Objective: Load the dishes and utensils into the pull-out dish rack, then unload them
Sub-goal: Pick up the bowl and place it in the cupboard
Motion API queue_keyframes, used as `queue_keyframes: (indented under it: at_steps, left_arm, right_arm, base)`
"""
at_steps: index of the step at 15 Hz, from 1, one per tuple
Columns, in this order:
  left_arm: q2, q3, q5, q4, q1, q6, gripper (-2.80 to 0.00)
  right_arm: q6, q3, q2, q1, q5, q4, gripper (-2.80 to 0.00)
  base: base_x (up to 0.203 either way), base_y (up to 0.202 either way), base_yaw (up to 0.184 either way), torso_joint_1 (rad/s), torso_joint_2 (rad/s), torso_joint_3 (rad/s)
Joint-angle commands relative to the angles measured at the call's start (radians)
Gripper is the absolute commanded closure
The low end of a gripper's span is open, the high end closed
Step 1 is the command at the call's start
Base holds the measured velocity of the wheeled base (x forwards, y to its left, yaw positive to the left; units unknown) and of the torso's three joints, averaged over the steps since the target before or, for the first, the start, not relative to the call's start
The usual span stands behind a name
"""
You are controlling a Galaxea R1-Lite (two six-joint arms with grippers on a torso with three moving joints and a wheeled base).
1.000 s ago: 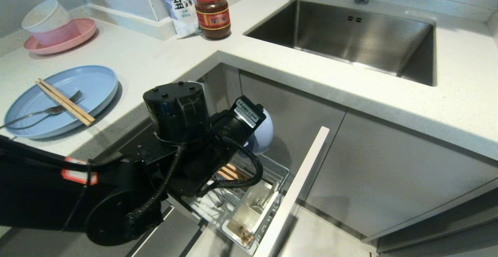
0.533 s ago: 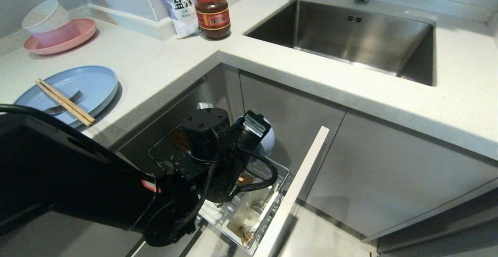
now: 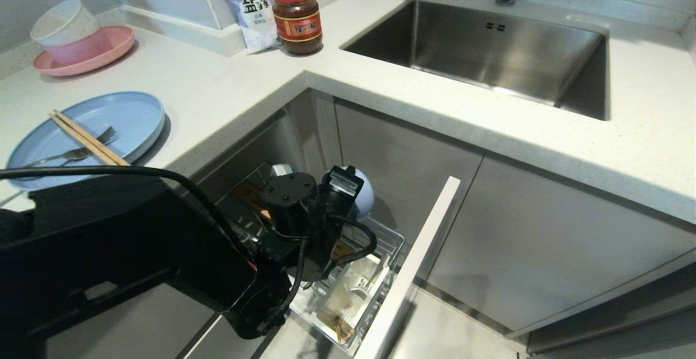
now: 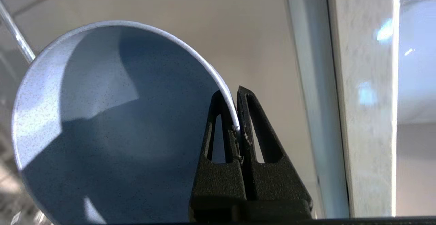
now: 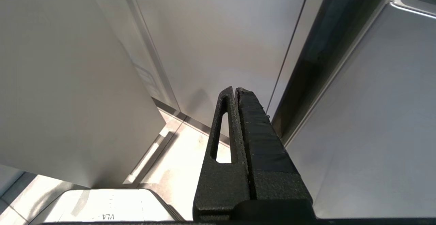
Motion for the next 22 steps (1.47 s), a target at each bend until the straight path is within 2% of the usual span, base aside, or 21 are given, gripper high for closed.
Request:
queue_keyframes:
  at_steps: [1,3,9,12,22]
  left_arm:
    - [0.083,0.001,-0.001,-0.084,0.023,-0.006,0.0]
    - [0.112,-0.002,-0.015,-0.128,0.04,-0.007,0.0]
    - [0.182,-0.029,-0.04,-0.132,0.06,-0.035,0.0]
    - [0.213,-0.058,-0.043,-0.132,0.062,-0.054,0.0]
    - [0.283,-0.088,-0.042,-0.15,0.064,-0.06,0.0]
  right_arm:
    - [0.0,0.002,-0.004,0.0,0.0,0.0,0.0]
    - [0.0,0.002,-0.004,0.0,0.0,0.0,0.0]
    - [0.0,0.002,-0.004,0.001,0.0,0.0,0.0]
    - [0.0,0.002,-0.004,0.0,0.0,0.0,0.0]
    - [0.0,0.002,-0.004,0.0,0.0,0.0,0.0]
  base:
    - [0.0,0.0,0.0,0.0,0.0,0.0]
    - [0.0,0.0,0.0,0.0,0.0,0.0]
    - [0.0,0.0,0.0,0.0,0.0,0.0]
    - [0.0,0.0,0.0,0.0,0.0,0.0]
    - [0.0,0.0,0.0,0.0,0.0,0.0]
